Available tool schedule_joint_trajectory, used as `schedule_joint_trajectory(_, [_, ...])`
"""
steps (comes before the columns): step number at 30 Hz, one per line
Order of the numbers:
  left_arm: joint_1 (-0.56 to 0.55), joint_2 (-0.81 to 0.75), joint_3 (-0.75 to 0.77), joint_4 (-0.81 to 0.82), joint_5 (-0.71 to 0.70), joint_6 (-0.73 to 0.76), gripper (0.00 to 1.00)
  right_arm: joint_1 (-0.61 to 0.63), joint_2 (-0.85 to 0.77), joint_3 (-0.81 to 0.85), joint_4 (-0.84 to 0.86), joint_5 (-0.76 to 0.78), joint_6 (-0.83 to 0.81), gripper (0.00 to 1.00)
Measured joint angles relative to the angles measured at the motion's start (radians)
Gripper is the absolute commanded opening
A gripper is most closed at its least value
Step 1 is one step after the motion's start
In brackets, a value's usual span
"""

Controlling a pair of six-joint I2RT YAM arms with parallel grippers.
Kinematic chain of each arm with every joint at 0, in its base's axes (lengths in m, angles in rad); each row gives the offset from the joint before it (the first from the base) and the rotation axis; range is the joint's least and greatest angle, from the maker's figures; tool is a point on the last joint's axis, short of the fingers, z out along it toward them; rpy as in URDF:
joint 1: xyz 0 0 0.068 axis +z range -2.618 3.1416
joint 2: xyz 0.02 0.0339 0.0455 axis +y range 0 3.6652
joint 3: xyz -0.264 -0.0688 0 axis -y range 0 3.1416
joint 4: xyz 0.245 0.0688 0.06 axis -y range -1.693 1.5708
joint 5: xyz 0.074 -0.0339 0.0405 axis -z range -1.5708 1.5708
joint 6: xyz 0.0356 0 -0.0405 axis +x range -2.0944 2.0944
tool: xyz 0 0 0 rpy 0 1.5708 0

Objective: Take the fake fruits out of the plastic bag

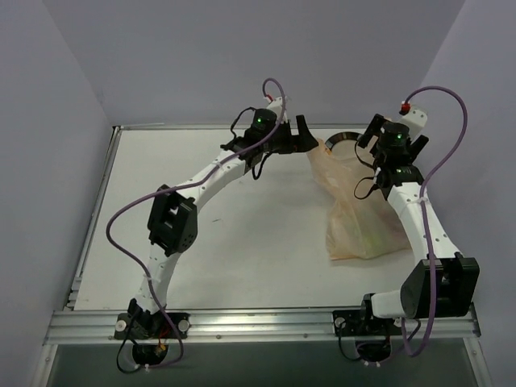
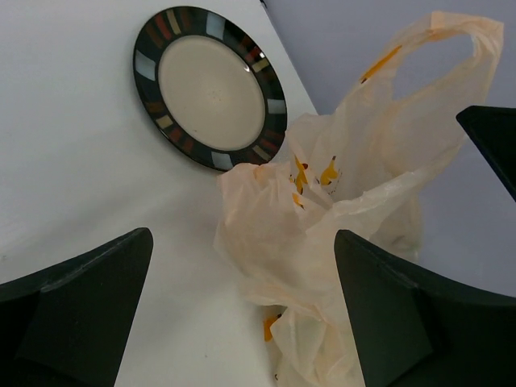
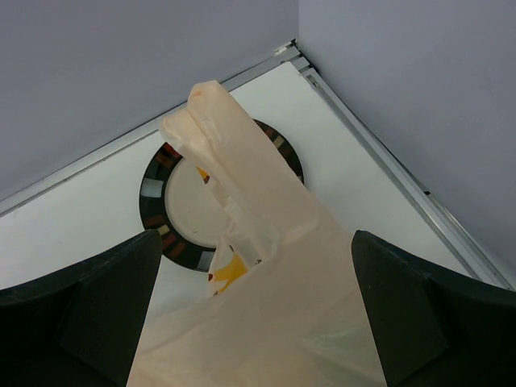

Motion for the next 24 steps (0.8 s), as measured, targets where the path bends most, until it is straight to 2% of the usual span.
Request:
schedule_joint_trajectory(1, [-0.003, 0.036, 0.037, -0.004, 0.013, -0.008, 0.94, -0.005, 0.021, 0.003, 0.010, 0.000, 0.000, 0.99])
schedule_joint_trajectory(4, [-0.013, 0.123, 0.120, -0.024, 0.043, -0.020, 0.96, -0.019, 0.085, 0.007, 0.028, -0.010, 0.001, 0.88])
schedule_joint_trajectory(5, [-0.015, 0.143, 0.136, -0.029, 0.051, -0.023, 0.79, -0.025, 0.103, 0.007, 0.032, -0.018, 0.001, 0.72])
schedule_joint_trajectory(7, [-0.019, 0.174, 0.162, -0.039, 0.064, -0.039, 0.45, -0.042, 0.136, 0.007, 0.042, -0.042, 0.000, 0.48])
schedule_joint_trajectory(8, [-0.021, 0.188, 0.178, -0.045, 0.072, -0.044, 0.29, -0.051, 0.143, 0.007, 0.048, -0.049, 0.003, 0.26])
schedule_joint_trajectory(9, [-0.022, 0.200, 0.195, -0.050, 0.079, -0.046, 0.09, -0.058, 0.149, 0.007, 0.053, -0.056, 0.002, 0.16])
schedule_joint_trajectory(10, [-0.023, 0.213, 0.215, -0.058, 0.085, -0.049, 0.03, -0.064, 0.150, 0.006, 0.059, -0.060, 0.009, 0.08])
schedule_joint_trajectory(11, [-0.023, 0.224, 0.239, -0.065, 0.093, -0.046, 0.02, -0.069, 0.150, 0.006, 0.074, -0.068, 0.022, 0.00])
schedule_joint_trajectory(19, [-0.017, 0.243, 0.537, -0.179, 0.081, 0.004, 0.02, -0.074, 0.056, 0.006, 0.152, -0.105, 0.044, 0.00])
schedule_joint_trajectory(22, [-0.018, 0.174, 0.521, -0.187, 0.073, 0.022, 0.02, -0.074, -0.027, 0.006, 0.154, -0.112, 0.050, 0.00])
schedule_joint_trajectory(24, [-0.026, 0.088, 0.430, -0.177, 0.071, 0.029, 0.02, -0.072, -0.095, 0.006, 0.154, -0.120, 0.057, 0.00])
